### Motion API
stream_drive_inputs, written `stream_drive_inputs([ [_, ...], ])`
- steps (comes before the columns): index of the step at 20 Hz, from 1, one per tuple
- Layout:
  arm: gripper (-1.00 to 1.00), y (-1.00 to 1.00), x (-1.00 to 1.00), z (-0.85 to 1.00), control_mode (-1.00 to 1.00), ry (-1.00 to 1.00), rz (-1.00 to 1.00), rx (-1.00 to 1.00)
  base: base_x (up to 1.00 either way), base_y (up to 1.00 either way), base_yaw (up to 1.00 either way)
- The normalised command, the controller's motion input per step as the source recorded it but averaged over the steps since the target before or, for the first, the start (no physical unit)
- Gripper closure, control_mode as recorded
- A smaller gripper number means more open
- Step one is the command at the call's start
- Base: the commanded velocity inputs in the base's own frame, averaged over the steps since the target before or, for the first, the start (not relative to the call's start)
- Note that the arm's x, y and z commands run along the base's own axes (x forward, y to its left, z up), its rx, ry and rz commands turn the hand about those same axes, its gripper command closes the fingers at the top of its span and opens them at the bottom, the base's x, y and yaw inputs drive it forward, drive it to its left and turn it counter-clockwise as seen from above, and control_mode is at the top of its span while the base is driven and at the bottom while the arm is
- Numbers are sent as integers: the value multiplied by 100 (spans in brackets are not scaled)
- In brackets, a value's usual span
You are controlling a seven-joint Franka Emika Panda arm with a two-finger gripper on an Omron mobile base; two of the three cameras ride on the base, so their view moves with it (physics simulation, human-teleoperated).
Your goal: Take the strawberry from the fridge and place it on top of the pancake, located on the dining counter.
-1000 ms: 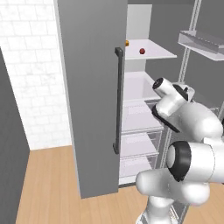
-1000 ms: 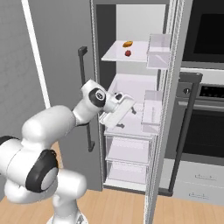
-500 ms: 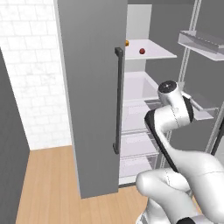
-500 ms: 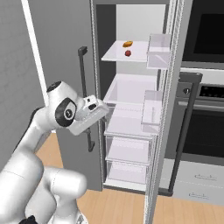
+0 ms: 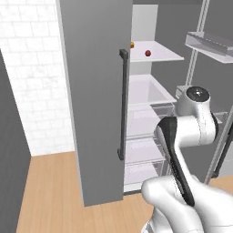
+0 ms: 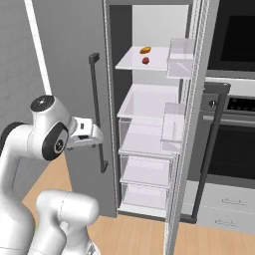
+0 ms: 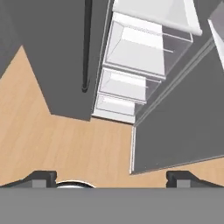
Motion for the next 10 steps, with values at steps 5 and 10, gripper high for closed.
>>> stream_drive_inputs([
  [5, -100, 8, -37, 8, -100, 22, -36, 30, 0, 0, 0],
  [10, -100, 3, -55, 25, -100, 5, -20, 8, 0, 0, 0],
])
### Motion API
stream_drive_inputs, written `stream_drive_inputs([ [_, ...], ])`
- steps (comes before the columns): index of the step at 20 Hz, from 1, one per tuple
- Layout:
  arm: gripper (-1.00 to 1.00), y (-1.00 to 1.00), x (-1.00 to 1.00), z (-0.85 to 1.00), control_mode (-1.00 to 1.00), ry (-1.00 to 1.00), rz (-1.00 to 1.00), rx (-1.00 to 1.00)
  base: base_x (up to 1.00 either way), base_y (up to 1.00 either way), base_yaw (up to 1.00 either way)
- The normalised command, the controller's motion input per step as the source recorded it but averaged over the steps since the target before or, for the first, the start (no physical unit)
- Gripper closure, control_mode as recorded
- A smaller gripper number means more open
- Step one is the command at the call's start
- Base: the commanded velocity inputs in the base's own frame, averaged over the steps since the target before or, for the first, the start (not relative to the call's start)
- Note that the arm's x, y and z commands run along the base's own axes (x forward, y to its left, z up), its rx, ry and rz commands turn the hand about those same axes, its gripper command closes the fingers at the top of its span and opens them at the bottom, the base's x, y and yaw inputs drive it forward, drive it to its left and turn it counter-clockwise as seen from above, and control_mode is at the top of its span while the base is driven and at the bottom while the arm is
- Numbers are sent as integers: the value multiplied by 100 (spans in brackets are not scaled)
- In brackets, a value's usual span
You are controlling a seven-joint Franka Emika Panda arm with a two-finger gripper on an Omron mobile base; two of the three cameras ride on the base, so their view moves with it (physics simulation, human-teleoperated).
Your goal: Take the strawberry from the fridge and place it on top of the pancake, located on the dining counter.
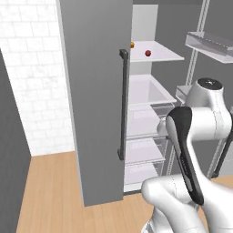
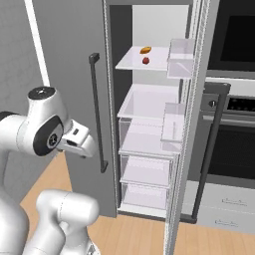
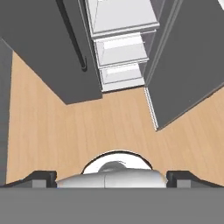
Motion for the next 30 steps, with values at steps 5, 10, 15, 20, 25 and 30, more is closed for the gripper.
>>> stream_drive_inputs([
  [5, -100, 0, -51, -1, -100, -33, -7, 0, 0, 0, 0],
  [10, -100, 0, -1, 0, -100, -40, 2, 0, 0, 0, 0],
  [15, -100, 0, 0, 0, -100, -5, 1, -2, 0, 0, 0],
  [20, -100, 0, 0, -7, -100, 0, 0, -1, 0, 0, 0],
  [25, -100, 0, 0, 0, -100, 0, 0, 0, 0, 0, 0],
  [30, -100, 0, -2, 0, 100, -2, -4, 0, 0, 0, -5],
])
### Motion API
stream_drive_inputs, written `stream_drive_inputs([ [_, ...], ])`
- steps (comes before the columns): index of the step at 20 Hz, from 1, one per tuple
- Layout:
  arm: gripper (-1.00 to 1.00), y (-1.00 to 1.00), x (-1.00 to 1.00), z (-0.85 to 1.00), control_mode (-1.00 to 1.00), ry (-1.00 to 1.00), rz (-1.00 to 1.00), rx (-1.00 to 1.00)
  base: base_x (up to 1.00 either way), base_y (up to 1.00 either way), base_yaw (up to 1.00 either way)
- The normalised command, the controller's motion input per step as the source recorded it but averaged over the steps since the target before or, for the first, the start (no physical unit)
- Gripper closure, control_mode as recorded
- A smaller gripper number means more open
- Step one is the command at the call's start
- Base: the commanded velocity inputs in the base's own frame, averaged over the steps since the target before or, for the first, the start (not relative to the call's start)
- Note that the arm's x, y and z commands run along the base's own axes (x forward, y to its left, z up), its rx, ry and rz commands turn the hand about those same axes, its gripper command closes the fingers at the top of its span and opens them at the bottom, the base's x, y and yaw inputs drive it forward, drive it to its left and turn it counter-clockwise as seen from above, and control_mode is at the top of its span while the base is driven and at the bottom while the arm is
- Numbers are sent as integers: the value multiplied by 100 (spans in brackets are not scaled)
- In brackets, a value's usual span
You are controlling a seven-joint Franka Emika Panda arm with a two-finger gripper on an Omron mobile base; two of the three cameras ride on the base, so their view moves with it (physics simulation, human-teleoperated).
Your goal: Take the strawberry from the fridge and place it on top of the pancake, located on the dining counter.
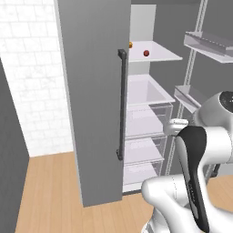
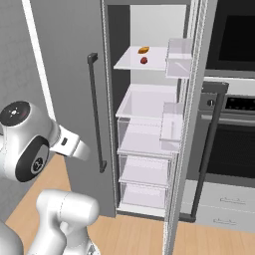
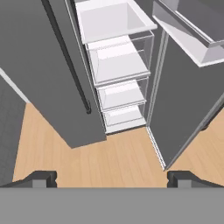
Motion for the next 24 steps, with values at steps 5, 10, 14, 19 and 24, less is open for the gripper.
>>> stream_drive_inputs([
  [5, -100, 0, 0, 0, 100, 0, 0, 0, -3, 3, -30],
  [10, -100, 0, 0, 0, 100, 0, 0, 0, 29, 2, -9],
  [14, -100, 0, 0, 0, 100, 0, 0, 0, 69, 0, 0],
  [19, -100, 0, 0, 0, 100, 0, 0, 0, 78, -2, 2],
  [24, -100, 0, 0, 0, 100, 0, 0, 0, 47, -32, 21],
])
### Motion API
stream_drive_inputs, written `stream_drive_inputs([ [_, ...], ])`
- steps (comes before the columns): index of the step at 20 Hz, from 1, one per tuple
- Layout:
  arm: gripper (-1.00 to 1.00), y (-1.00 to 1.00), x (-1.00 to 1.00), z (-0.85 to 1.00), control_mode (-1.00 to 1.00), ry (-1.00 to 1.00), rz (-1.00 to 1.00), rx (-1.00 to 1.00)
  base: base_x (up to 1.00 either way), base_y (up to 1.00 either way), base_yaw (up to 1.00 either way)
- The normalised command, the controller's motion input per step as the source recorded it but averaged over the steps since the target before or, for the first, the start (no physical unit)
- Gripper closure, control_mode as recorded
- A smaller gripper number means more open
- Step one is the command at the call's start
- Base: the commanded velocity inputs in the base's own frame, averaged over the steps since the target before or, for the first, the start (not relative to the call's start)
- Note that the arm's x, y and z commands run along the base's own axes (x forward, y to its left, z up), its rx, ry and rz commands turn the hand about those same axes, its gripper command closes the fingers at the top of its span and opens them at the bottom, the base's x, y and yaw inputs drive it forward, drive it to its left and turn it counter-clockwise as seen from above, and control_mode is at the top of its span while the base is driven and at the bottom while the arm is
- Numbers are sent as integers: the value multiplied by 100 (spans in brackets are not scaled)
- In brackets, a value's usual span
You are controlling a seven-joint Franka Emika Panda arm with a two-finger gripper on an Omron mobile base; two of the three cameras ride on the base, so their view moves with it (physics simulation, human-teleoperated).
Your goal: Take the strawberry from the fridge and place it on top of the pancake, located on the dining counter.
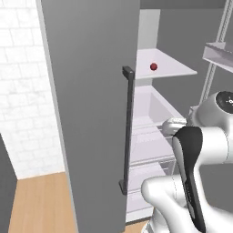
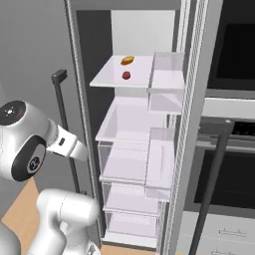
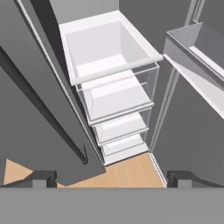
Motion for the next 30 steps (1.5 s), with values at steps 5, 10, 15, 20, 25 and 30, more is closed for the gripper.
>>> stream_drive_inputs([
  [5, -100, 0, 0, 0, 100, 0, 0, 0, 23, -40, 20],
  [10, -100, 0, 0, 0, 100, 0, 0, 0, 5, -11, -10],
  [15, -100, 0, 0, 0, 100, 0, 0, 0, 15, 0, -25],
  [20, -100, 0, 0, 0, 100, 0, 0, 0, 40, -6, -6],
  [25, -100, 0, 0, 0, 100, 0, 0, 0, 45, -7, 0],
  [30, -100, 0, 0, 0, 100, 0, 0, 0, 49, -7, 0],
])
